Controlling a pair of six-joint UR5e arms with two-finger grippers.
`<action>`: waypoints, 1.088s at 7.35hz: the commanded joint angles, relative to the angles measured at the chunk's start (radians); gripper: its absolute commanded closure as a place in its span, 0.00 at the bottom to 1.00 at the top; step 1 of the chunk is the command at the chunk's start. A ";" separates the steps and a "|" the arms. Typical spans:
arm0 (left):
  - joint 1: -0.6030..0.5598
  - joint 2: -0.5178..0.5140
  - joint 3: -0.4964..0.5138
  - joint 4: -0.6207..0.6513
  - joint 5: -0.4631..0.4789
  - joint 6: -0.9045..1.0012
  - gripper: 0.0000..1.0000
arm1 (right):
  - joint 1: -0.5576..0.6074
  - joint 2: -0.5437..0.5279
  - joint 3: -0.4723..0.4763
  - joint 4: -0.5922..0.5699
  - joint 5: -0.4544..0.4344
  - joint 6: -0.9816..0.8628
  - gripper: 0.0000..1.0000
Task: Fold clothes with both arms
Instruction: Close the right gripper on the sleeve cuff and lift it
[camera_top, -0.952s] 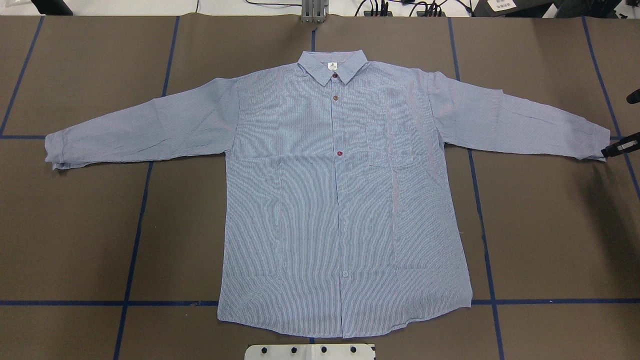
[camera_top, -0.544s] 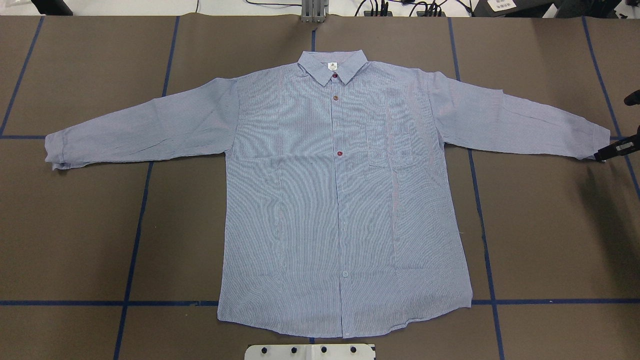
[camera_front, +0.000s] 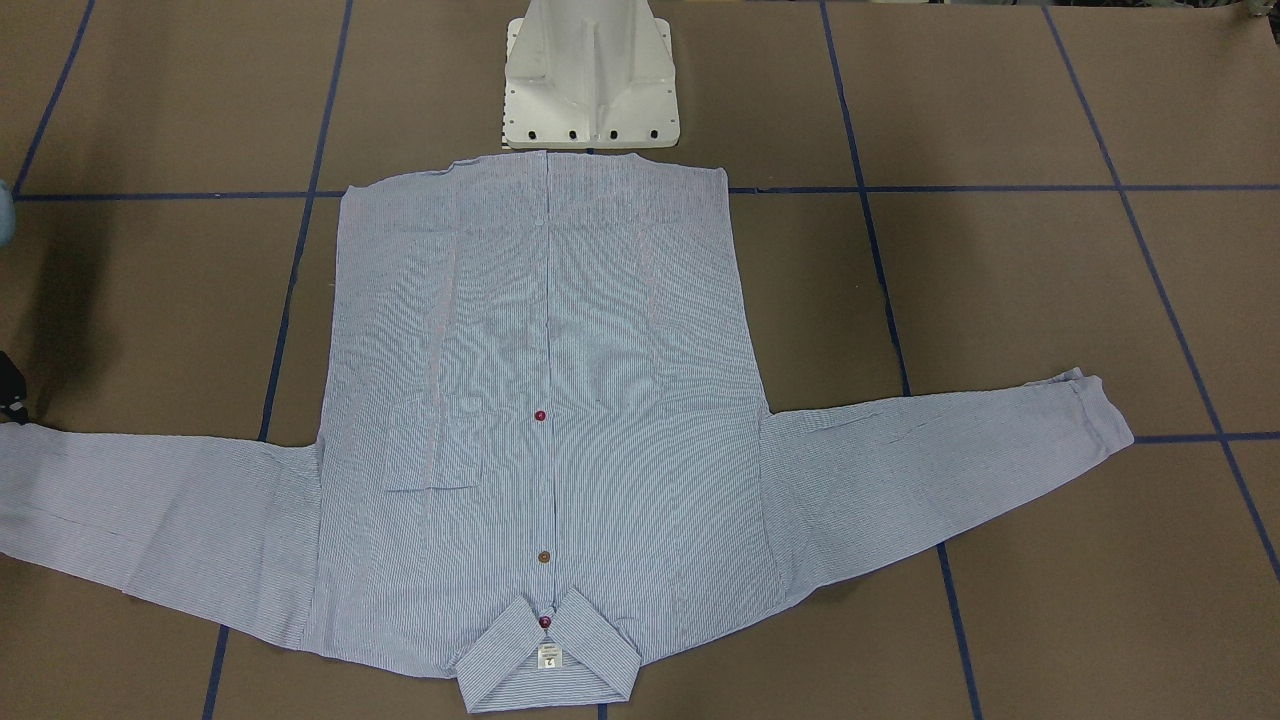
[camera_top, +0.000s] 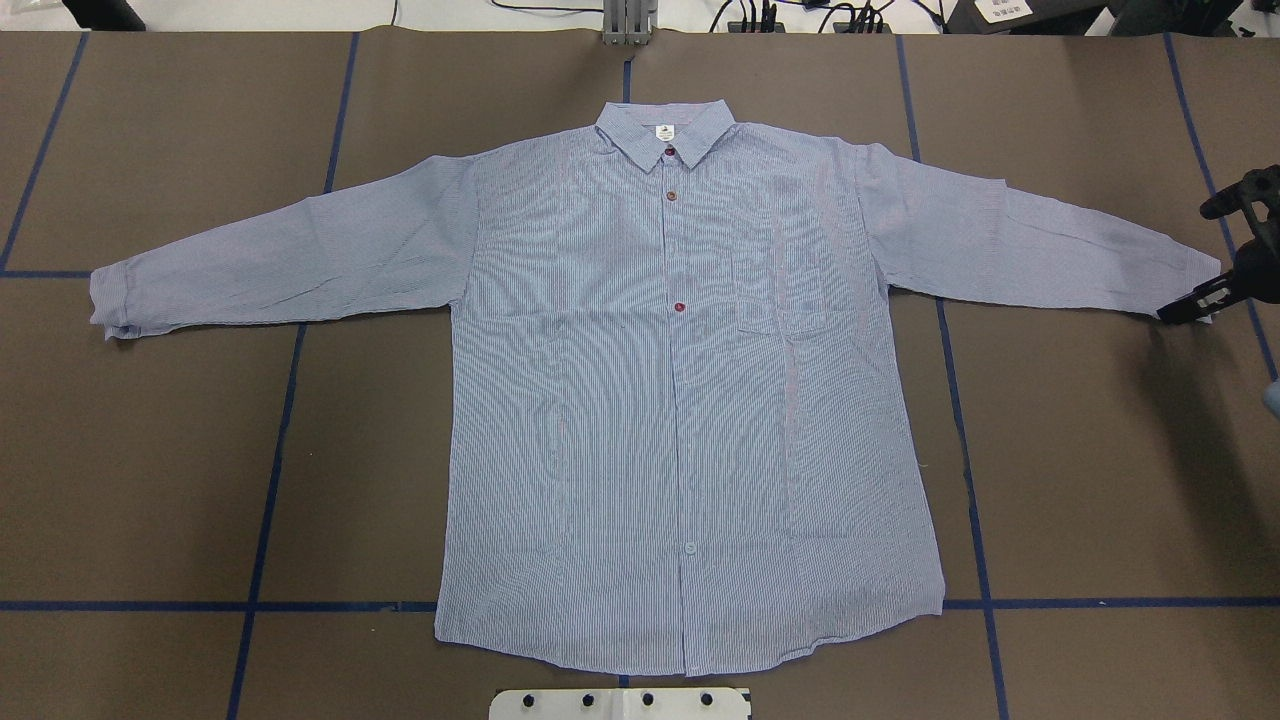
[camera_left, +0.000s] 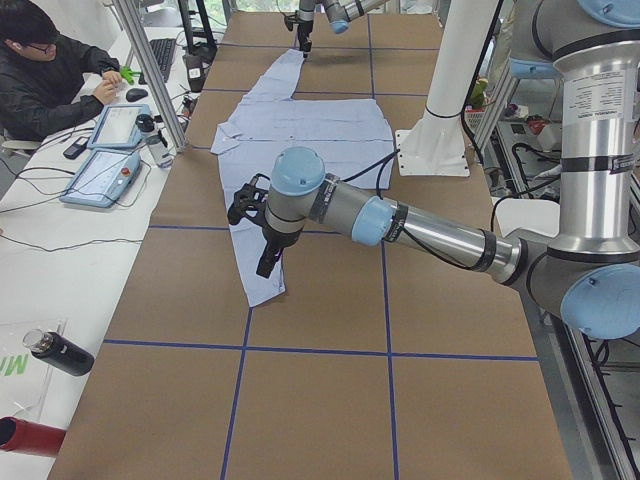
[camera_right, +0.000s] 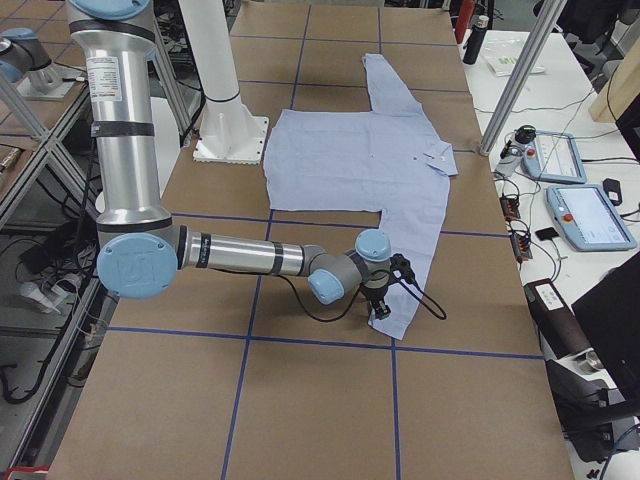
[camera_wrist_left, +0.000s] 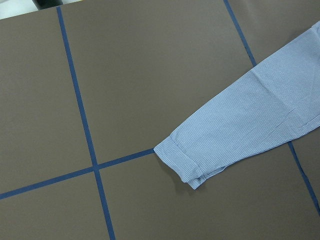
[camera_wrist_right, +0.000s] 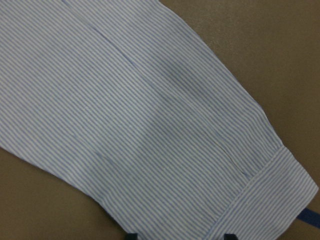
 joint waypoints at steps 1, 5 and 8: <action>0.001 -0.001 0.002 -0.001 0.000 0.000 0.00 | 0.000 -0.002 -0.004 -0.001 -0.005 -0.126 0.37; 0.001 -0.001 0.007 -0.001 0.000 0.002 0.00 | 0.001 -0.018 -0.007 -0.002 -0.037 -0.279 0.41; 0.001 -0.001 0.005 -0.001 0.000 0.002 0.00 | 0.000 -0.006 -0.010 -0.007 -0.049 -0.283 0.51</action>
